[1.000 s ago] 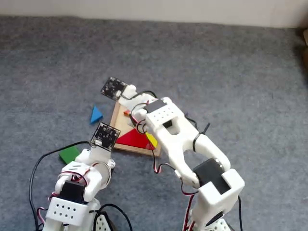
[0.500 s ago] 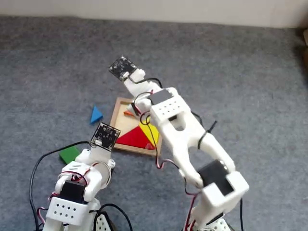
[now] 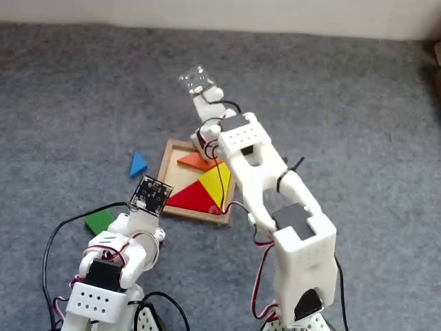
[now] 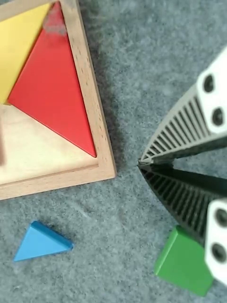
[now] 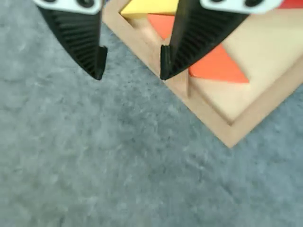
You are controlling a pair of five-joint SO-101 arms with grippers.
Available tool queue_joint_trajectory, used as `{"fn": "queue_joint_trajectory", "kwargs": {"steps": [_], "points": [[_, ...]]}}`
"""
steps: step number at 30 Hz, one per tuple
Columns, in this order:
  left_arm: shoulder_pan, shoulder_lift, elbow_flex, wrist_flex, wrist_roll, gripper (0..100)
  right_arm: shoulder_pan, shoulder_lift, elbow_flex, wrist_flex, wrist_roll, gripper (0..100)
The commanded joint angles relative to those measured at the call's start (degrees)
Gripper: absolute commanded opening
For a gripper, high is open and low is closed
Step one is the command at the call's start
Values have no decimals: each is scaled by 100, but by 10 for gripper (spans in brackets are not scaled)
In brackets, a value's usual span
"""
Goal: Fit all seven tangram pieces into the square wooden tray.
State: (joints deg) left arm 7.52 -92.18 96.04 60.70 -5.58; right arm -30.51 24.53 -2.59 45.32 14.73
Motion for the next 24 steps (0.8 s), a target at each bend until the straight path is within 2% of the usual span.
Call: {"fn": "queue_joint_trajectory", "kwargs": {"steps": [1,7,19,24], "points": [[-22,-48,163,0,-44,6,84,-13,-338,-321,-53,117],[-22,-48,163,0,-44,6,163,-127,-295,-198,-18,28],[-22,-48,163,0,-44,6,163,-470,-295,1077,-18,19],[-22,-48,163,0,-44,6,-75,-479,-330,1578,-35,19]]}}
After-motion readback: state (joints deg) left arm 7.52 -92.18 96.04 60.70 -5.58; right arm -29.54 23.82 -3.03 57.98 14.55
